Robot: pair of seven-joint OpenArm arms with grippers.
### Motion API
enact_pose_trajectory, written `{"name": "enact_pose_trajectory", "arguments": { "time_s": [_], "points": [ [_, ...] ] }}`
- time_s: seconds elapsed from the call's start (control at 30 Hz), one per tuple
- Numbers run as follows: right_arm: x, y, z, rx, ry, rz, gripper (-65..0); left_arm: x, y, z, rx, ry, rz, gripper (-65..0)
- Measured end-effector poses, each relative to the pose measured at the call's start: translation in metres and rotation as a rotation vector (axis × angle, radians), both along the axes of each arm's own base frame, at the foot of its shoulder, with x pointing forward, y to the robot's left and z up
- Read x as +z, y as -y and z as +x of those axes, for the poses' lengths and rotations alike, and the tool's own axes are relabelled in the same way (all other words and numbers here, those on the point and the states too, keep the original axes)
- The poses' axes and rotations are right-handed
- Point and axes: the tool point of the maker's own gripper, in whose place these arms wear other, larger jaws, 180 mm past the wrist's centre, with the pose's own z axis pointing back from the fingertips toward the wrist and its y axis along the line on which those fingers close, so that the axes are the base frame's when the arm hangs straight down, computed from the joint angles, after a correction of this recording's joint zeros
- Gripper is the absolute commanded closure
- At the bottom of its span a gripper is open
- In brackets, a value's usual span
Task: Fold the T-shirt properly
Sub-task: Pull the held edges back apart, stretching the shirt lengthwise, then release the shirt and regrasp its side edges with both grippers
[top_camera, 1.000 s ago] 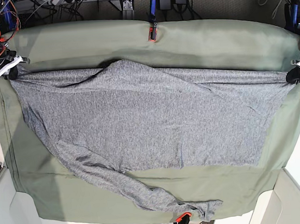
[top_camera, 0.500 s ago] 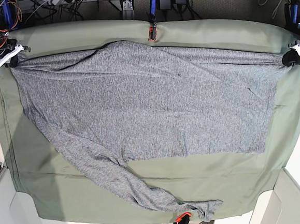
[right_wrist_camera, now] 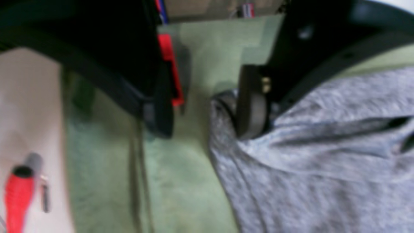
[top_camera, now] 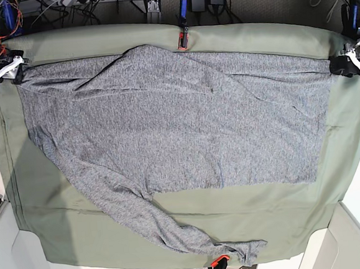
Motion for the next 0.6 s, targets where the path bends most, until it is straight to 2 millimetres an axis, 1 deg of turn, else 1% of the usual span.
{"name": "enact_pose_trajectory", "arguments": {
  "time_s": [0.1, 0.2, 0.3, 0.37, 0.43, 0.5, 0.6],
  "points": [
    [0.005, 0.002, 0.006, 0.003, 0.017, -0.003, -36.0, 0.008, 0.000, 0.006, -0.004, 0.027, 0.005, -30.5],
    [0.017, 0.001, 0.023, 0.011, 0.075, 0.023, -36.1, 0.028, -0.001, 0.022, -0.009, 0.096, 0.021, -30.5],
    [0.037, 0.002, 0.050, 0.012, 0.160, 0.027, -36.1, 0.051, 0.005, 0.047, -0.028, 0.187, 0.024, -30.5],
    [0.053, 0.002, 0.071, 0.011, 0.225, 0.031, -36.1, 0.061, 0.005, 0.060, -0.028, 0.229, 0.025, -30.5],
    [0.069, 0.002, 0.091, 0.014, 0.286, 0.039, -36.1, 0.069, 0.004, 0.069, -0.028, 0.258, 0.029, -30.5],
    [0.075, 0.005, 0.108, 0.000, 0.315, 0.052, -36.1, 0.072, 0.001, 0.072, -0.032, 0.261, 0.051, -30.5],
    [0.072, 0.007, 0.133, -0.019, 0.327, 0.095, -36.1, 0.081, -0.004, 0.083, -0.028, 0.317, 0.081, -30.5]
  ]
}}
